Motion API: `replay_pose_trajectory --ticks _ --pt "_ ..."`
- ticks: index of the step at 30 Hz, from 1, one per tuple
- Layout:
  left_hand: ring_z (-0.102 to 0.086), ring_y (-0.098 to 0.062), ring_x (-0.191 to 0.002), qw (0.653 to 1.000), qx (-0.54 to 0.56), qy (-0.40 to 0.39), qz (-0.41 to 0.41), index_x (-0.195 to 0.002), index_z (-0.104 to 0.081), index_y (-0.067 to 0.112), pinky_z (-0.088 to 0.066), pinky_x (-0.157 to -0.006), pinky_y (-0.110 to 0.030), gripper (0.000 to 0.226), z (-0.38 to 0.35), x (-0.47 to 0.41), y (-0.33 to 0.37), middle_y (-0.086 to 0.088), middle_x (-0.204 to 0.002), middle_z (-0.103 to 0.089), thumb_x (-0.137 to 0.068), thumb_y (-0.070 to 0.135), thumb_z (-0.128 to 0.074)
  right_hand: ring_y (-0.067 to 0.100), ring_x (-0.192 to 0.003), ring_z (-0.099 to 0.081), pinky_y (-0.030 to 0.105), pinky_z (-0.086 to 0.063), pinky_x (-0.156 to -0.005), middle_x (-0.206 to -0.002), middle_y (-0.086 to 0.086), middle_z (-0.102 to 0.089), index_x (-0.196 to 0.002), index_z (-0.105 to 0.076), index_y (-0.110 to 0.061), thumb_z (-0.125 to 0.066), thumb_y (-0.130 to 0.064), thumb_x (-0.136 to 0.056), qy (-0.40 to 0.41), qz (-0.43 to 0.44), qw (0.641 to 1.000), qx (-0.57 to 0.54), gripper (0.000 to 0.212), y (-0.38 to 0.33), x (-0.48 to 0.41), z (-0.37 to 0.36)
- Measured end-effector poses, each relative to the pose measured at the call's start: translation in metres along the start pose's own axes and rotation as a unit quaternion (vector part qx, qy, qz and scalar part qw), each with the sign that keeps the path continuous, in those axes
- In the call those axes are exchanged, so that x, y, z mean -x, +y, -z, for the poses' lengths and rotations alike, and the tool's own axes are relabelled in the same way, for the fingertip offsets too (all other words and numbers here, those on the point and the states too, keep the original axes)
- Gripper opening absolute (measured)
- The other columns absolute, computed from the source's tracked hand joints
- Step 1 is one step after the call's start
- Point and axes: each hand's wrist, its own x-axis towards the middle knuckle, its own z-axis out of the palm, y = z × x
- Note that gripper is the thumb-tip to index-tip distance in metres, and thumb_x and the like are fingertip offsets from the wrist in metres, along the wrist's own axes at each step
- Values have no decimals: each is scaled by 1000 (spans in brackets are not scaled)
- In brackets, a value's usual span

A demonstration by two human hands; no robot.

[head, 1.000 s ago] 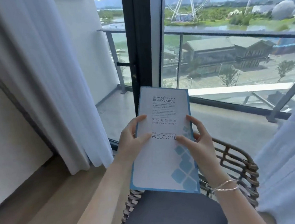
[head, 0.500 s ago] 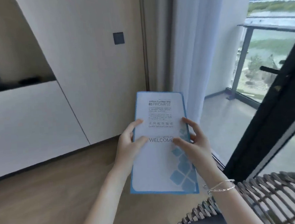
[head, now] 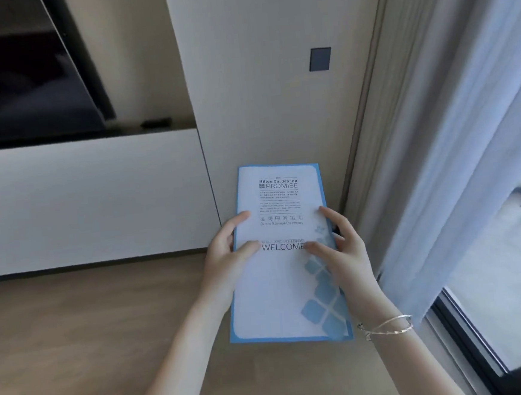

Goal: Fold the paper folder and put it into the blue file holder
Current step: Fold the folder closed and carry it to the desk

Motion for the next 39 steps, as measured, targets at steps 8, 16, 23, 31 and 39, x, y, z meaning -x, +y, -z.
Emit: replay_pose_trajectory --ticks 8,16,23,31,39 --pt "-68 4 -91 989 0 146 -11 -122 -65 27 -50 -70 -10 51 91 -45 -5 28 -98 -73 -83 -7 -65 22 -80 -73 40 -63 -74 -99 4 -80 -122 -62 -43 -71 1 -83 -144 -23 989 18 59 21 -83 -107" --pt "-69 -5 -99 937 16 347 -42 -115 -69 30 -53 -71 -16 50 187 -103 -9 16 -112 -72 -79 -4 -67 17 -71 -74 25 -58 -58 -91 2 -80 -126 -59 -36 -69 4 -86 -351 -37 936 16 59 42 -191 -249" --pt "-70 -5 -87 846 8 529 -64 -110 -67 32 -53 -68 -20 51 259 -117 0 9 -108 -73 -83 -11 -63 19 -83 -76 27 -60 -64 -102 4 -80 -126 -60 -38 -70 3 -85 -536 -47 843 21 59 55 -242 -390" --pt "-71 -15 -90 699 6 714 -32 -106 -67 44 -59 -72 -33 46 310 -59 -8 0 -112 -73 -73 13 -64 18 -99 -74 32 -60 -76 -114 -5 -76 -123 -62 -40 -74 1 -82 -703 -83 706 24 59 100 -189 -520" --pt "-69 -33 -100 618 32 786 -17 -116 -64 31 -57 -87 -53 47 407 -11 -31 -11 -117 -71 -73 12 -62 14 -86 -76 22 -58 -64 -104 -2 -79 -125 -61 -36 -72 6 -83 -773 -132 620 35 60 148 -116 -641"
